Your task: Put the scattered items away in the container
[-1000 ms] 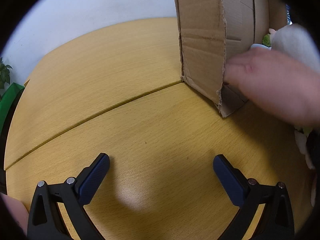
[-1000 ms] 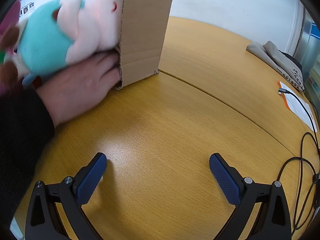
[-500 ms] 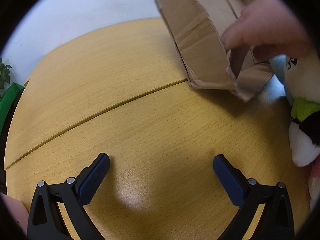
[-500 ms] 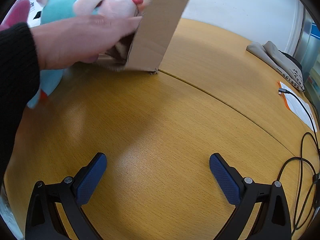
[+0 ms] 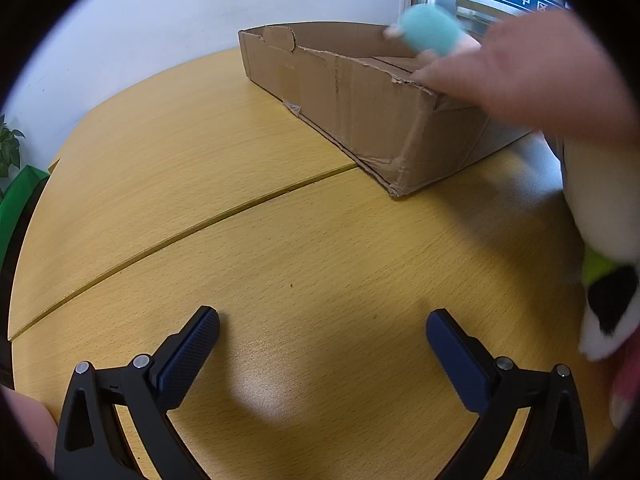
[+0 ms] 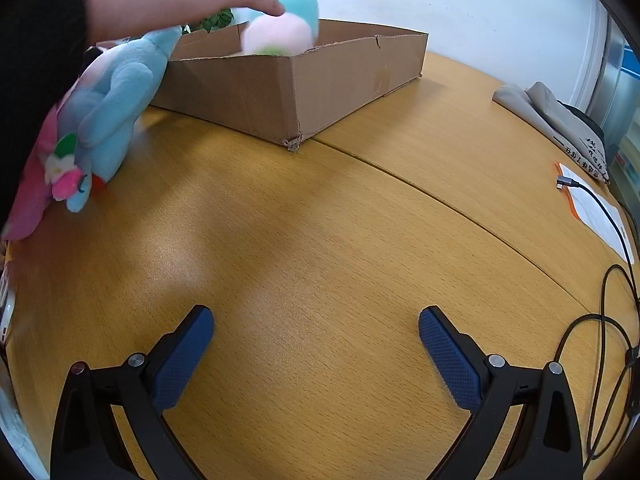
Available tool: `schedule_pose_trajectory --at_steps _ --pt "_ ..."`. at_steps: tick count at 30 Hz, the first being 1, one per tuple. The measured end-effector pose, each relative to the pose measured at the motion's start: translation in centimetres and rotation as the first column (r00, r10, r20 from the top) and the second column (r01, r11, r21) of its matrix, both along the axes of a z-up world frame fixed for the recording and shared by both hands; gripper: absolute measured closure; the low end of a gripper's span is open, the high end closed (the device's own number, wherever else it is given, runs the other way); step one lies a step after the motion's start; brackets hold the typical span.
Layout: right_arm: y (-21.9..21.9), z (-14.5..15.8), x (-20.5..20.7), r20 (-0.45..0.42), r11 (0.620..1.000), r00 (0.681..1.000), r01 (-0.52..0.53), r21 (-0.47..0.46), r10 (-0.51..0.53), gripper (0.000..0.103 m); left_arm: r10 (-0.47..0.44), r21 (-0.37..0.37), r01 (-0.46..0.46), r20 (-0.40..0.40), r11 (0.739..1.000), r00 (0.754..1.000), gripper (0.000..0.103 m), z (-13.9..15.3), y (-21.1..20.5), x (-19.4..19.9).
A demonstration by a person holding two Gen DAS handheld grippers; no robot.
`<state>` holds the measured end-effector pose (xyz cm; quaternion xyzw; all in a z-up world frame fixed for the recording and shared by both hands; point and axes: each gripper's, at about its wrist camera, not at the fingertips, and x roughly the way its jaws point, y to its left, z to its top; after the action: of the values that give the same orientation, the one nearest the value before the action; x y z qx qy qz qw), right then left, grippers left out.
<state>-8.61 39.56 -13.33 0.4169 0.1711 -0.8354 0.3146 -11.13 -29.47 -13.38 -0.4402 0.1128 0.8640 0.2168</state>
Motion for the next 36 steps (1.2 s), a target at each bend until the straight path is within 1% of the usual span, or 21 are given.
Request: schedule_pose_trajectory --at_steps 14,16,36 --pt "0.00 0.01 0.01 0.000 1.000 1.000 0.000 0.000 0.000 0.000 0.002 0.000 -0.002 0.000 1.000 1.000 0.000 0.03 0.08 0.01" --pt "0.00 0.01 0.01 0.000 1.000 1.000 -0.001 0.000 0.001 0.000 0.021 0.000 -0.021 0.000 1.000 1.000 0.000 0.03 0.09 0.01" --pt "-0.04 0.03 -0.03 0.000 1.000 1.000 -0.001 0.000 0.001 0.000 0.023 0.000 -0.023 0.000 1.000 1.000 0.000 0.09 0.11 0.02"
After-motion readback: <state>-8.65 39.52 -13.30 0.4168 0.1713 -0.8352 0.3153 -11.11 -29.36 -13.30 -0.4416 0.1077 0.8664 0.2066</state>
